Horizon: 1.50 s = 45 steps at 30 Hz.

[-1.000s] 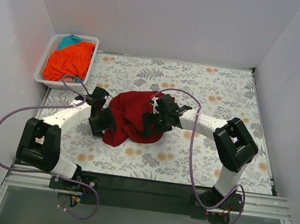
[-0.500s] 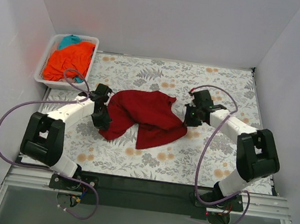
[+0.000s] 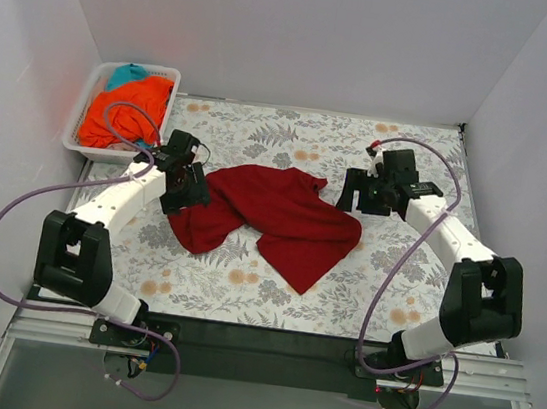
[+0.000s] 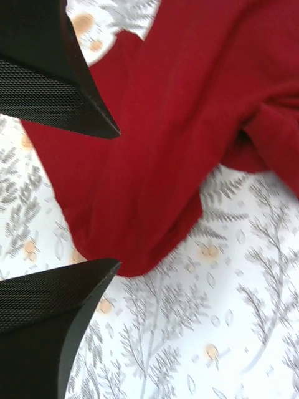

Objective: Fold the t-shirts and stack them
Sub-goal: Flatten the tshirt out

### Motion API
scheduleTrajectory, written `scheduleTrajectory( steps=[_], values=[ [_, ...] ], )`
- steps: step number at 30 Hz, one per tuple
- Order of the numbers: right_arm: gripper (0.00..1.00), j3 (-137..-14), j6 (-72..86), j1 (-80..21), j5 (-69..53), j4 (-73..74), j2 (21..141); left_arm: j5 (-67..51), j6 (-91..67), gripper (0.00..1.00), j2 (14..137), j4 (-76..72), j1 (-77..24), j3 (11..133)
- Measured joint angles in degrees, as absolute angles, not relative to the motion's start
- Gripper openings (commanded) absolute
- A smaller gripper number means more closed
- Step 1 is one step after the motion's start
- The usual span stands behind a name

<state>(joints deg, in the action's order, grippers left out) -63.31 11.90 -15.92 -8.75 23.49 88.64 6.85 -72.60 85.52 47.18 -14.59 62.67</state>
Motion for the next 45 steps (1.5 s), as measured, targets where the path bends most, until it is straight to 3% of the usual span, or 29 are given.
scheduleTrajectory(
  steps=[4, 11, 15, 20, 24, 27, 30, 32, 33, 34, 35, 36, 45],
  values=[
    [0.76, -58.1, 13.0, -17.5, -13.3, 24.0, 81.2, 5.0, -71.5, 0.63, 83.1, 47.6, -14.6, 62.5],
    [0.65, -53.0, 14.9, -33.6, -14.8, 24.2, 77.2, 1.5, -69.7, 0.60, 78.4, 48.1, -14.6, 57.4],
    [0.66, -53.0, 14.8, -40.5, -13.4, 23.9, 82.8, -0.5, -68.8, 0.55, 78.4, 49.4, -14.6, 55.7],
    [0.78, -53.0, 14.7, -45.8, -11.2, 23.9, 89.1, -2.3, -67.9, 0.55, 78.4, 49.6, -14.6, 55.2],
    [0.77, -53.0, 14.6, -48.8, -9.4, 23.9, 92.2, -3.4, -67.9, 0.55, 78.4, 49.5, -15.0, 53.9],
    [0.66, -53.5, 14.6, -49.7, -8.1, 23.3, 92.9, -3.5, -67.9, 0.51, 79.1, 49.2, -15.5, 53.4],
    [0.48, -53.5, 14.7, -49.7, -6.2, 23.4, 93.2, -3.3, -67.9, 0.44, 82.1, 48.0, -16.0, 53.5],
    [0.31, -53.5, 14.5, -49.5, -4.7, 23.7, 93.4, -2.9, -67.9, 0.35, 85.4, 47.4, -16.1, 53.6],
    [0.24, -53.5, 14.6, -49.2, -3.9, 23.9, 93.4, -2.4, -67.8, 0.20, 87.4, 47.3, -16.3, 53.7],
    [0.07, -53.4, 14.7, -48.7, -3.2, 24.2, 93.4, -1.6, -67.9, 0.14, 89.6, 47.2, -16.3, 54.1],
    [0.01, -53.3, 14.7, -48.4, -2.8, 24.4, 93.3, -0.7, -67.9, 0.07, 90.9, 47.1, -16.3, 54.4],
    [0.01, -53.1, 14.7, -47.8, -2.1, 24.7, 93.0, 0.4, -67.7, 0.00, 92.5, 47.2, -16.3, 55.0],
    [0.01, -51.6, 13.5, -32.8, 3.3, 31.1, 79.8, 6.6, -67.9, 0.00, 93.3, 47.8, -9.5, 63.2]
  ],
)
